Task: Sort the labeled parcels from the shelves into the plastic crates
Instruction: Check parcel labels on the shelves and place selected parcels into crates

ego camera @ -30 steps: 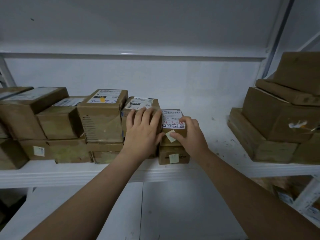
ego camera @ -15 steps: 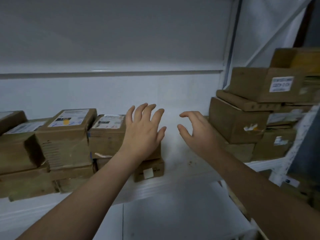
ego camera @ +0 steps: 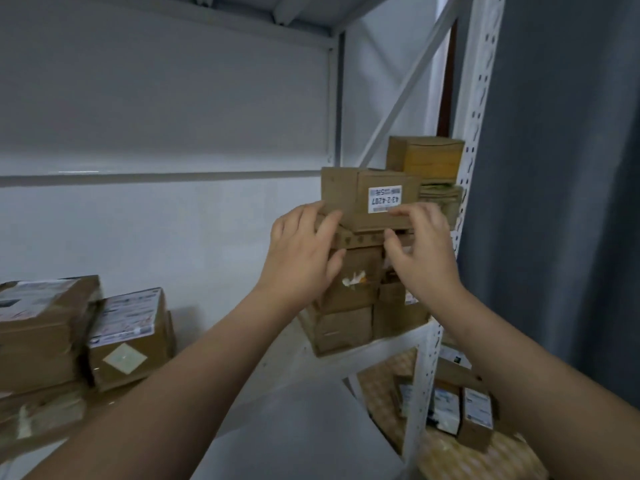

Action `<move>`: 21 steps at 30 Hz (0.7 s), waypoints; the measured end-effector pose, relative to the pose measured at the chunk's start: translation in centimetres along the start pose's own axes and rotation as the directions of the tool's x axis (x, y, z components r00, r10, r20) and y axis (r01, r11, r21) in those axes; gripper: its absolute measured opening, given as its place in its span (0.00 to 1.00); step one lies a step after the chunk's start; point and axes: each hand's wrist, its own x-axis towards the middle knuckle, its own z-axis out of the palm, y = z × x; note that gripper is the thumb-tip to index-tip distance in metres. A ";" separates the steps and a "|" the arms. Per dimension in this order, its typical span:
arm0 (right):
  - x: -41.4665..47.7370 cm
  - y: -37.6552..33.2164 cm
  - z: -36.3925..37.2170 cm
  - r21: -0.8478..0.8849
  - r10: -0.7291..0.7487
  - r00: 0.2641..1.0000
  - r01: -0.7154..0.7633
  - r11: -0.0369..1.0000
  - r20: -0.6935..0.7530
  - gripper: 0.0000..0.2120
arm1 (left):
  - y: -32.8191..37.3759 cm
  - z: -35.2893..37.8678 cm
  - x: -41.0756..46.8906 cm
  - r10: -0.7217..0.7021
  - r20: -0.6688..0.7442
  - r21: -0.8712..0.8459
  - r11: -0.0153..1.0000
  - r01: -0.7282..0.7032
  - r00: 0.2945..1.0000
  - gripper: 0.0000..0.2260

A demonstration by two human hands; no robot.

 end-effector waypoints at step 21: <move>4.1 6.2 -0.3 0.595 0.151 0.978 -0.207 0.776 0.143 0.18 | 3.0 5.0 8.7 0.230 -0.191 0.402 0.905 -0.138 0.954 0.43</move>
